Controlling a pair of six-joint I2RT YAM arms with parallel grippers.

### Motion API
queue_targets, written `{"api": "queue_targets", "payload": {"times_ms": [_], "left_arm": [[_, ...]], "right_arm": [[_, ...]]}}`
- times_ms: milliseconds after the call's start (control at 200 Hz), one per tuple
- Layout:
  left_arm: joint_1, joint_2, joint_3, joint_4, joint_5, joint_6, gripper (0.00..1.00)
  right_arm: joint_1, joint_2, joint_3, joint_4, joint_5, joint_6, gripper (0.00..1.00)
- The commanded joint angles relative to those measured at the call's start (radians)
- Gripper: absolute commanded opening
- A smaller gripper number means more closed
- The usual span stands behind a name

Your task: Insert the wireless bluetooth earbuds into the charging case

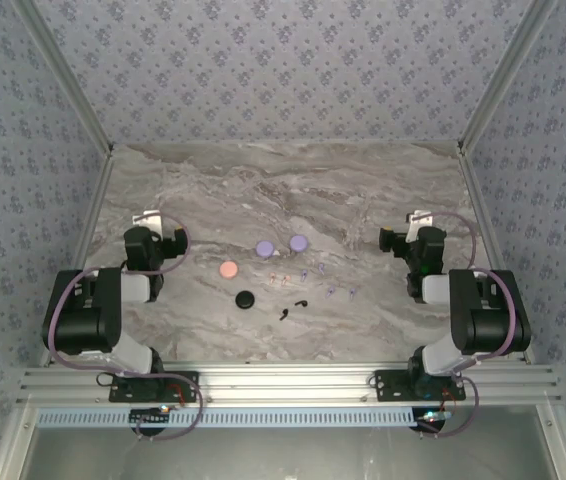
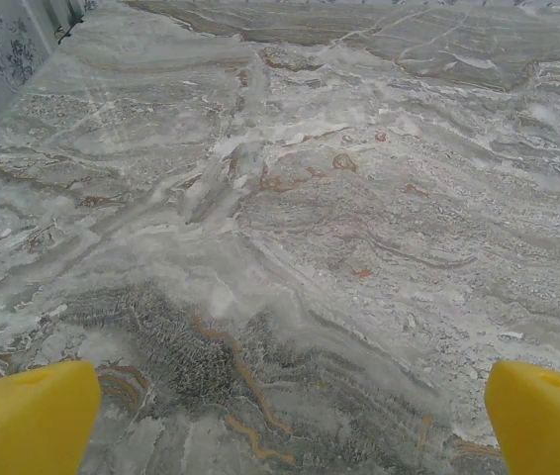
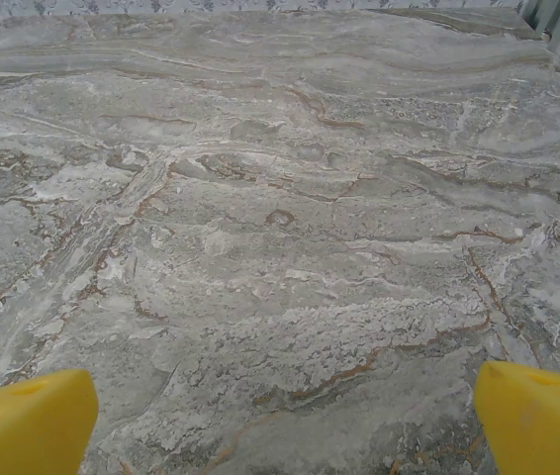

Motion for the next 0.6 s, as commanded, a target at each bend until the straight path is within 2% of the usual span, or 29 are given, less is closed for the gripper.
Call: {"api": "queue_targets", "payload": {"times_ms": [0, 595], "left_arm": [[-0.007, -0.004, 0.016, 0.007, 0.012, -0.007, 0.99], [-0.006, -0.005, 0.016, 0.007, 0.012, -0.008, 0.99]], "right_arm": [[-0.006, 0.001, 0.016, -0.007, -0.011, -0.008, 1.0], [-0.025, 0.0, 0.016, -0.005, -0.047, 0.003, 1.0]]}}
